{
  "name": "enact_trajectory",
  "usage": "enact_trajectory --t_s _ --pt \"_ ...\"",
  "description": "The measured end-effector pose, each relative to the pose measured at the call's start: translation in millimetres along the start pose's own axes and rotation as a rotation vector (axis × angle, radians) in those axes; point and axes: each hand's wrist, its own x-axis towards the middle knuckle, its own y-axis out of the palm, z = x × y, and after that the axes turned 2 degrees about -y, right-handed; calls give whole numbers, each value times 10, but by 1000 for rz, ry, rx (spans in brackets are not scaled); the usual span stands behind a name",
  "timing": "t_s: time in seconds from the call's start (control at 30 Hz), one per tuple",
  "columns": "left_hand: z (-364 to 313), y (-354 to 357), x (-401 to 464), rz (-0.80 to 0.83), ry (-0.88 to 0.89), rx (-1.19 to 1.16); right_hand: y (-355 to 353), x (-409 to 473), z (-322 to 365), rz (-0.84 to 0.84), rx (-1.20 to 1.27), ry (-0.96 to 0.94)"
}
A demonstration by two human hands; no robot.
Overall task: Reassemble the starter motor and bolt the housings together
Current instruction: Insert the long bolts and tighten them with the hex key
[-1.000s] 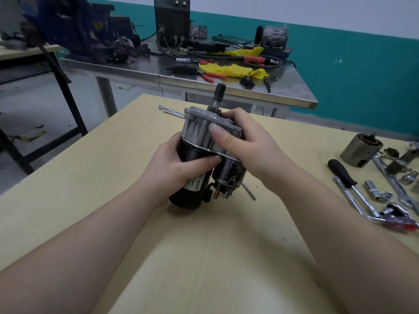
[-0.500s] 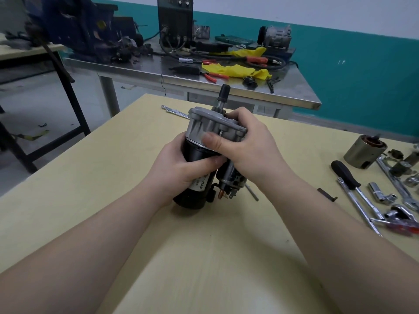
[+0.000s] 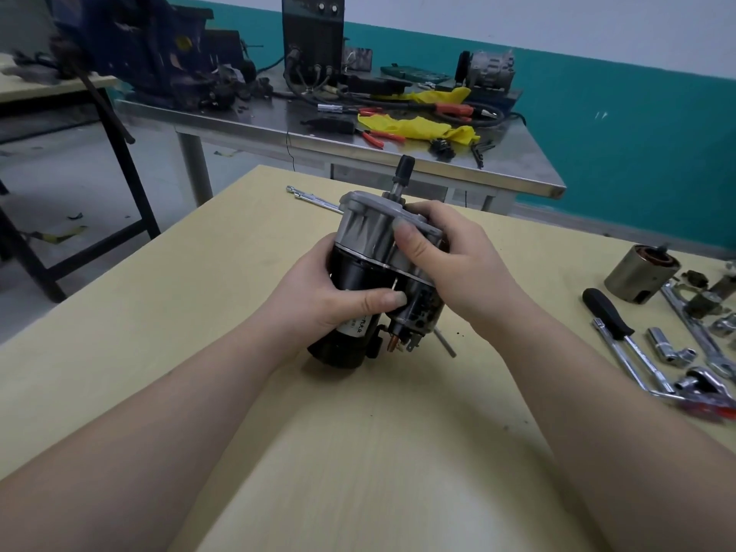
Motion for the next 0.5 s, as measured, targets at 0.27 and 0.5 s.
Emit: enact_trajectory --t_s 0.27,0.5 --pt "141 103 -233 -53 -32 178 -146 48 166 215 150 172" --pt "7 67 -189 -25 14 147 -142 -9 225 138 285 130"
